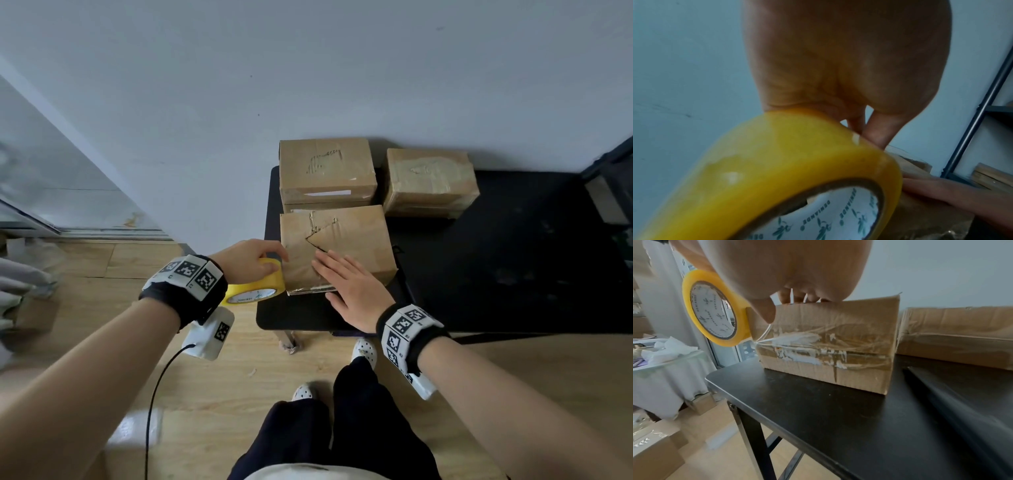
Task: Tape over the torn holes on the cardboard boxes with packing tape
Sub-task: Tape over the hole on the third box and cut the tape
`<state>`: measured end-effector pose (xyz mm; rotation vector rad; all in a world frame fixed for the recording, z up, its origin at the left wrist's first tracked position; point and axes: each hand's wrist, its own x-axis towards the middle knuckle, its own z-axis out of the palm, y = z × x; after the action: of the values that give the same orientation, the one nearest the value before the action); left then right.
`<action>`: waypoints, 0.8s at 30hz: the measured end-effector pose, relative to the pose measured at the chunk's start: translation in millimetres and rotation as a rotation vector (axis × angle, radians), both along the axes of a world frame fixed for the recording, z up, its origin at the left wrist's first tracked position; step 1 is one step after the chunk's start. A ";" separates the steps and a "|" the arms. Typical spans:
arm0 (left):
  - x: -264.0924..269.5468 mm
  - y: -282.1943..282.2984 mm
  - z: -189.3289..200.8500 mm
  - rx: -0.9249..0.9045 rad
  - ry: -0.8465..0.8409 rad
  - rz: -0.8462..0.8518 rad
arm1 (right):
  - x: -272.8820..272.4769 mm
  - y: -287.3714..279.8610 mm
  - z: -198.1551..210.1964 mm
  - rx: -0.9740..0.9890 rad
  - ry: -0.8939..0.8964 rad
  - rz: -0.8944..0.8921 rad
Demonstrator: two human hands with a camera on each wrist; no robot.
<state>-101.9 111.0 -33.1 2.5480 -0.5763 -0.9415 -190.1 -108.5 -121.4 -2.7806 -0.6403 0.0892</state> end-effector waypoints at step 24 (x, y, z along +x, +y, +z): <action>-0.9 28.2 25.3 -0.076 -0.078 0.072 | -4.4 25.8 17.9 -0.102 0.193 -0.054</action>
<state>-102.7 139.2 -7.8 2.5288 -0.5284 -0.7832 -194.5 -82.7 -103.5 -2.8372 -0.5256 0.3841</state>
